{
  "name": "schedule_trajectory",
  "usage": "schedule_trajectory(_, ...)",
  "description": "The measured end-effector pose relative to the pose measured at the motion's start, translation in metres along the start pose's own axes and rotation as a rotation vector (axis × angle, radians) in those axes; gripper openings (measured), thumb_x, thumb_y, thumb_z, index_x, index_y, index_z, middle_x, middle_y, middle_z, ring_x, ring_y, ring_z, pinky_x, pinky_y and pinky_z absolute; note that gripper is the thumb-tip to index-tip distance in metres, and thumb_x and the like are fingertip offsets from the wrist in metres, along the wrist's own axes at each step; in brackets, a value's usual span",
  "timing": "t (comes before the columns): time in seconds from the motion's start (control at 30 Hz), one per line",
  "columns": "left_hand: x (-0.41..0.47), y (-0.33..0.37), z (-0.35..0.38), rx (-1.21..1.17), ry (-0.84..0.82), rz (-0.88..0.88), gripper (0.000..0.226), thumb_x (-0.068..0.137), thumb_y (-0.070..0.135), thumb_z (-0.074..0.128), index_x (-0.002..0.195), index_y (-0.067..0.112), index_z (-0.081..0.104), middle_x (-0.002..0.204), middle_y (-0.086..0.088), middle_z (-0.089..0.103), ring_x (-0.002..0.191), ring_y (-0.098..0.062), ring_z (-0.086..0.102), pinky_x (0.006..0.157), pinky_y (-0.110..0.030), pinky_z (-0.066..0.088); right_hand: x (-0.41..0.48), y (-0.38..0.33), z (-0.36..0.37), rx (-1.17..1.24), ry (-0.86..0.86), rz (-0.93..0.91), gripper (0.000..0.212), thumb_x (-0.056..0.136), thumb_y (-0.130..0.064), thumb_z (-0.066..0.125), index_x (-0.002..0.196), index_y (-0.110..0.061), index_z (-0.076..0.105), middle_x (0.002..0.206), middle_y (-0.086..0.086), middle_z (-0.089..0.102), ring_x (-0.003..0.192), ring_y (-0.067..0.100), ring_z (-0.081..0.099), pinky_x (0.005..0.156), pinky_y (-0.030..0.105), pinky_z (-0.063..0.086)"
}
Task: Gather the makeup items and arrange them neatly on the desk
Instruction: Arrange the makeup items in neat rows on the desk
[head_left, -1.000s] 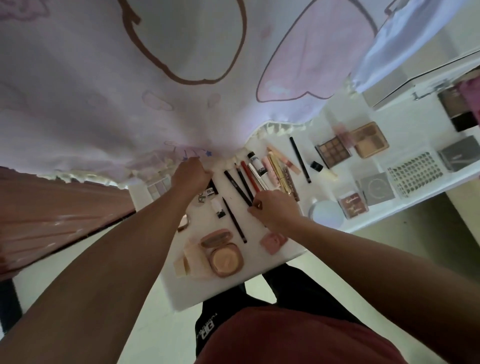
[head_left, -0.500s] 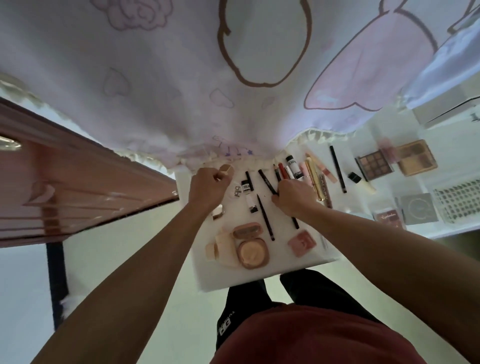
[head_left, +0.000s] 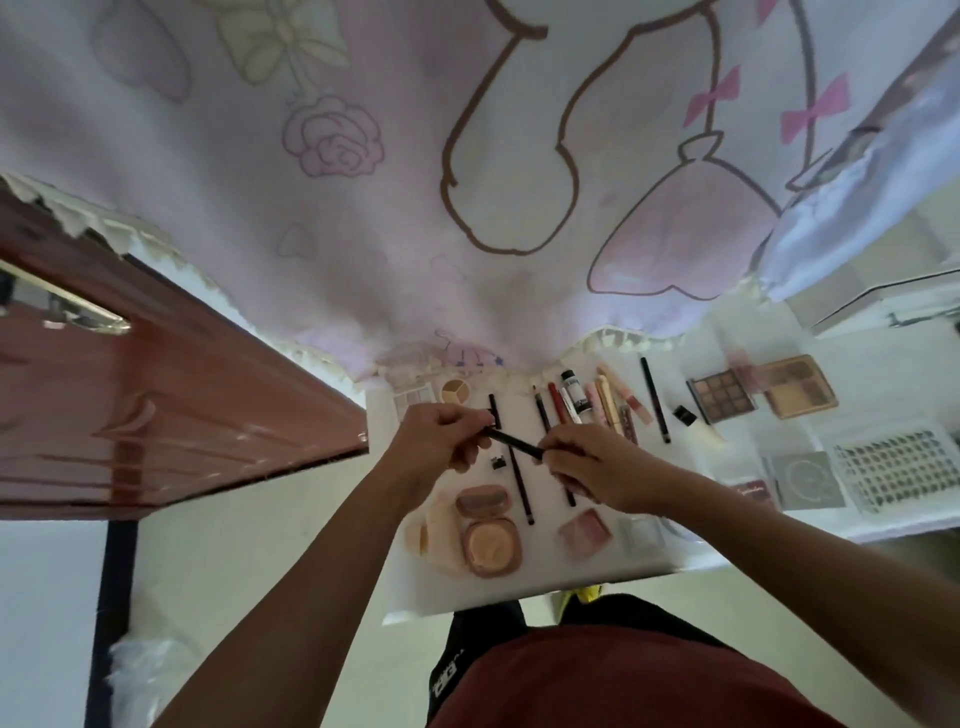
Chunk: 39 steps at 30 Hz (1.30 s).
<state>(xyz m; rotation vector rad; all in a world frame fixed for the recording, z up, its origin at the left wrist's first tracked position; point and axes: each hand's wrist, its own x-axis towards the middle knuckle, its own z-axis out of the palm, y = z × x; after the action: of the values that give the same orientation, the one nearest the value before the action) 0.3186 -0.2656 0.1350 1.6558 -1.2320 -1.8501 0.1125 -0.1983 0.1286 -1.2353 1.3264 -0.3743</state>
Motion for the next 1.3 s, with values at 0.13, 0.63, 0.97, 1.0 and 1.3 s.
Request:
schedule_trajectory(0.13, -0.013, 0.004, 0.007, -0.099, -0.057, 0.029, 0.018, 0.088, 0.007, 0.066, 0.097, -0.009, 0.069, 0.069, -0.012, 0.065, 0.051, -0.013, 0.053, 0.047, -0.020, 0.043, -0.017, -0.006, -0.009, 0.242, -0.006, 0.048, 0.022, 0.103, -0.012, 0.043, 0.105, -0.002, 0.063, 0.061, -0.003, 0.044, 0.048, 0.008, 0.035, 0.045, 0.019, 0.028)
schedule_trajectory(0.63, -0.040, 0.010, 0.023, 0.057, 0.046, 0.174, 0.027, 0.091, 0.013, 0.065, 0.065, 0.003, 0.062, 0.053, -0.012, 0.053, 0.045, -0.022, 0.048, 0.042, -0.026, 0.040, -0.033, -0.005, -0.007, -0.266, 0.138, -0.195, 0.021, 0.102, -0.029, 0.045, 0.094, -0.022, 0.063, 0.063, -0.007, 0.055, 0.054, 0.010, 0.047, 0.054, 0.031, 0.042)
schedule_trajectory(0.97, -0.047, 0.003, 0.027, 0.149, 0.020, 0.131, 0.034, 0.091, 0.017, 0.066, 0.061, 0.004, 0.059, 0.051, -0.010, 0.053, 0.040, -0.017, 0.047, 0.040, -0.023, 0.039, -0.035, 0.012, 0.007, -0.341, 0.171, -0.253, 0.019, 0.102, -0.034, 0.046, 0.102, -0.025, 0.063, 0.062, -0.005, 0.054, 0.051, 0.008, 0.045, 0.052, 0.030, 0.039)
schedule_trajectory(1.0, -0.047, 0.002, 0.027, 0.159, 0.014, 0.122, 0.032, 0.090, 0.017, 0.066, 0.062, 0.003, 0.060, 0.051, -0.010, 0.053, 0.039, -0.016, 0.048, 0.041, -0.023, 0.039, -0.036, 0.013, 0.007, -0.355, 0.175, -0.255, 0.020, 0.102, -0.035, 0.046, 0.104, -0.025, 0.063, 0.062, -0.006, 0.053, 0.050, 0.007, 0.045, 0.051, 0.028, 0.038)
schedule_trajectory(1.3, -0.046, -0.007, 0.015, 0.163, -0.039, 0.086, 0.003, 0.084, -0.002, 0.069, 0.087, -0.003, 0.071, 0.074, -0.016, 0.069, 0.060, -0.019, 0.063, 0.059, -0.027, 0.054, -0.032, 0.013, -0.006, 0.056, 0.111, -0.084, 0.020, 0.098, -0.023, 0.054, 0.098, -0.010, 0.069, 0.063, -0.004, 0.053, 0.054, 0.008, 0.042, 0.050, 0.019, 0.035)
